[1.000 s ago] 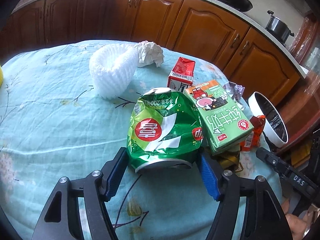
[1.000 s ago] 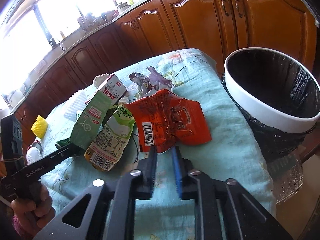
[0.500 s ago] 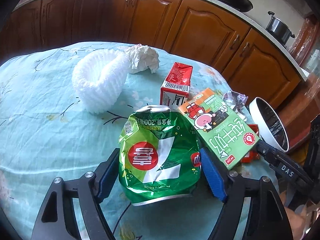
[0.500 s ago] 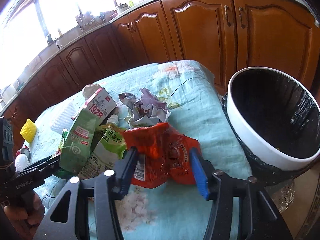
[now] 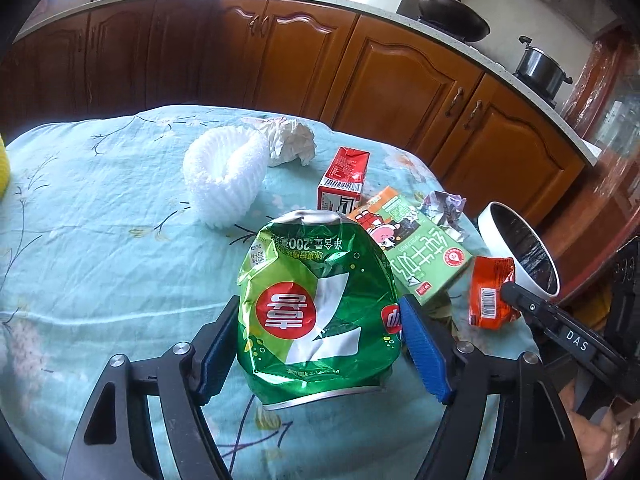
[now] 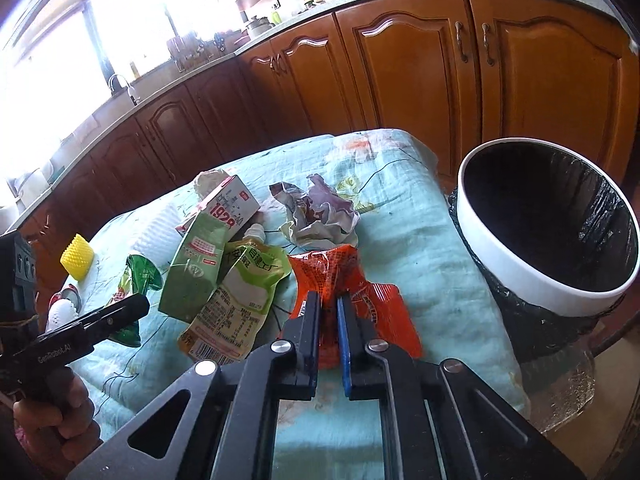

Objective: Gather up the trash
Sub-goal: 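Carry both items over the white bin and open both tools to drop them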

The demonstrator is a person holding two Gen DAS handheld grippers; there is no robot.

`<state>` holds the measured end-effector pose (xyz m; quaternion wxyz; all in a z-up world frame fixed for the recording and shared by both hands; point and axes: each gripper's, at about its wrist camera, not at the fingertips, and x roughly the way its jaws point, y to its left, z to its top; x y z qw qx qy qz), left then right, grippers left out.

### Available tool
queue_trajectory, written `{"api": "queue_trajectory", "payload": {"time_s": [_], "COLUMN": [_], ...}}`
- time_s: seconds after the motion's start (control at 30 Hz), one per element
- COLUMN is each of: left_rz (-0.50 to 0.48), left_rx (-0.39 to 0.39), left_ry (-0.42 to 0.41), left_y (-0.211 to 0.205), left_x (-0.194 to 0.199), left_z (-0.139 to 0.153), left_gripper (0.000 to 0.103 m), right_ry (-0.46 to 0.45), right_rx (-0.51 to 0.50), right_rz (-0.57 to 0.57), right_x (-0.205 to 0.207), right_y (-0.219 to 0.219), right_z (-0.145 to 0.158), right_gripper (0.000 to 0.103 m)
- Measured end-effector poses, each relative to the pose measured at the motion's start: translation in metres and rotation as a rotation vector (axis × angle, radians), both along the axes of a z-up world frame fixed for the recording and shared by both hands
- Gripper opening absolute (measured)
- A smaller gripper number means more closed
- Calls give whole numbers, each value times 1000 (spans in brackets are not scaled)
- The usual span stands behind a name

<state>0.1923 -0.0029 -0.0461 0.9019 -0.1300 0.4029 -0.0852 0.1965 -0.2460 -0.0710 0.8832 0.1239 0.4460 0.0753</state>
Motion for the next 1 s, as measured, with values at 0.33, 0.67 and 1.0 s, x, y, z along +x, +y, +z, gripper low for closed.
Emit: {"api": "queue_trajectory", "payload": {"time_s": [0.33, 0.67, 1.0], "left_rz": [-105, -228, -312], "left_rx": [-10, 7, 28], "left_ry": [-67, -76, -75], "left_y": [-31, -84, -139], "left_x": [-33, -21, 13], "left_z": [32, 37, 32], "left_gripper": [75, 75, 75], "right_ry": [-41, -67, -75], "right_rx": [22, 20, 20], "right_rz": [-11, -103, -192], "right_x": [-25, -42, -49], "right_y": [-10, -59, -107], "right_z": [22, 34, 37], "right_gripper": [8, 8, 8]}}
